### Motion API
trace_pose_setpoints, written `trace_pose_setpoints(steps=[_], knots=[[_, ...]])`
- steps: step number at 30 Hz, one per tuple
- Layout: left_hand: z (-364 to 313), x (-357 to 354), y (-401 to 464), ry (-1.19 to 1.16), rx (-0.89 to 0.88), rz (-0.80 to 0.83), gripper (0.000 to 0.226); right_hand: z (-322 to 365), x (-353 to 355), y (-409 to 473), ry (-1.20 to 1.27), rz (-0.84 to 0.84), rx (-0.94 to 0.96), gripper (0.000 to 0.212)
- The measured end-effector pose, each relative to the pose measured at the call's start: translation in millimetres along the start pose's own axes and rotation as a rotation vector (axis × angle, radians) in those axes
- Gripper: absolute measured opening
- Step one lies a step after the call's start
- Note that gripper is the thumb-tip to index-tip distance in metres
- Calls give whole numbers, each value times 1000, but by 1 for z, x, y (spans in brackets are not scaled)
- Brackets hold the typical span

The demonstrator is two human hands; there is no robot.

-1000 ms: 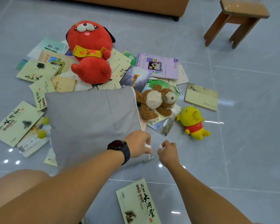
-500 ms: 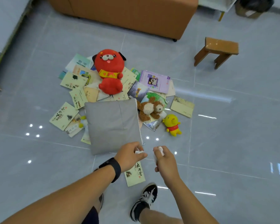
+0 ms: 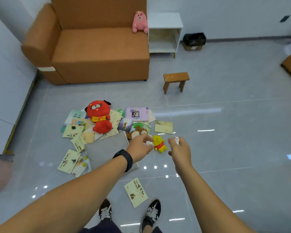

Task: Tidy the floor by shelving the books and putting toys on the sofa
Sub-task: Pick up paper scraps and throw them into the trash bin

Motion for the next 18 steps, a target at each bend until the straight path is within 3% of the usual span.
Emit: trace_pose_setpoints(steps=[4, 9, 13, 18], knots=[[-44, -37, -15, -56, -14, -33, 20, 17, 57, 3, 115, -11, -17, 28], [-82, -60, -7, -244, -9, -77, 16, 20, 90, 21, 218, 21, -36, 22], [-105, -59, 23, -288, -21, -113, 7, 40, 98, 43, 159, 66, -8, 27], [-120, -69, 84, -328, -10, -156, 15, 87, 110, 96, 117, 129, 70, 34]])
Point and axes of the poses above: each hand's wrist, its own y-axis towards the middle knuckle, its own x-axis out of the back of the hand, z = x × y, the point moved 9 cm from there along y, towards the middle knuckle, and after that the axes turned 4 degrees about -x, right-handed, at the moved point
